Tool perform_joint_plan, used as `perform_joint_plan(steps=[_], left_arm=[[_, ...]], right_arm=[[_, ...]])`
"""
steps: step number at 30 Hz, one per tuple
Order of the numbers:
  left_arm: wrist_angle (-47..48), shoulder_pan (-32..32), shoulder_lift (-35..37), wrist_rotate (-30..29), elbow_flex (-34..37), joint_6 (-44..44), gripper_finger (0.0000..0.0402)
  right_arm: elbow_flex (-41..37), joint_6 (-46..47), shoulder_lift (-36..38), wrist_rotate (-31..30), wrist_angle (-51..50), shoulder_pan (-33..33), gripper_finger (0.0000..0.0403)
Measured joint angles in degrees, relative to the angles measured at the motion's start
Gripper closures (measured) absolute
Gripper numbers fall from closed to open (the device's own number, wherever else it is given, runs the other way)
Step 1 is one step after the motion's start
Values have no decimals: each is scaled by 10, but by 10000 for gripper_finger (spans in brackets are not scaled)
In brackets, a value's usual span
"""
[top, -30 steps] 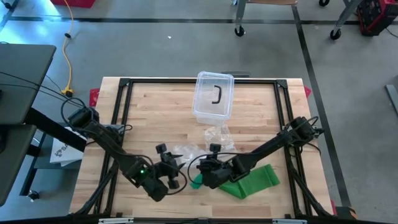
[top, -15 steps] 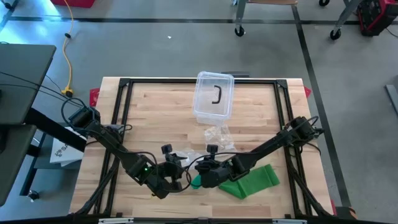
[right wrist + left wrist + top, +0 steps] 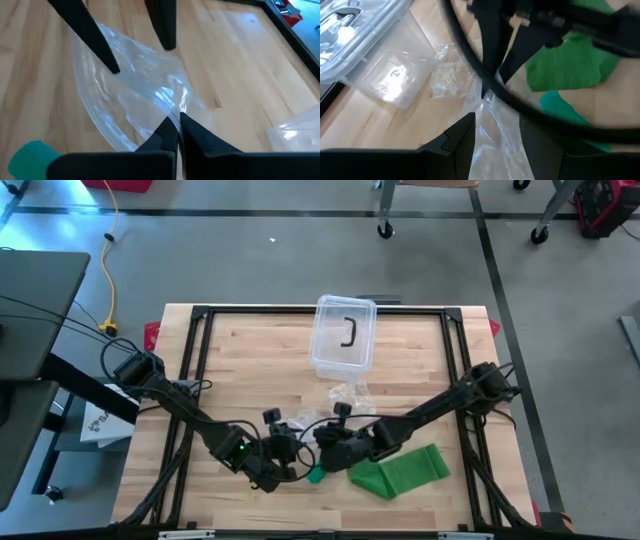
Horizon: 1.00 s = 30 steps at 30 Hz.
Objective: Roll bandage
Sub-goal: Put the blue bandage into the transparent zip bag
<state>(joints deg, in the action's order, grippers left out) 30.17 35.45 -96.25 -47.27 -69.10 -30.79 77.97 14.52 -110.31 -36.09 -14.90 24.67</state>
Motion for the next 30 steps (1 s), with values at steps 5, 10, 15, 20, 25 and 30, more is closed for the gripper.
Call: perform_joint_plan(steps=[5,10,15,20,25,30], left_arm=[[-2,-2,0,3,0,-5,252],[-4,-2,0,-3,0,-6,252],[-6,-3,0,-18,0,-22,252],[-21,-3,0,-19,0,-30,252],[-48,2,-10,-30,0,-11,252],[-45,1,-29,-33,0,-15,252]], right_arm=[[0,50,17,-11,-14,-1,403],[1,52,15,-5,-29,-11,403],[1,52,13,-2,-30,-14,403],[1,68,13,-1,-29,-16,403],[1,92,12,-1,-40,-22,403],[0,105,12,-1,-42,-22,403]])
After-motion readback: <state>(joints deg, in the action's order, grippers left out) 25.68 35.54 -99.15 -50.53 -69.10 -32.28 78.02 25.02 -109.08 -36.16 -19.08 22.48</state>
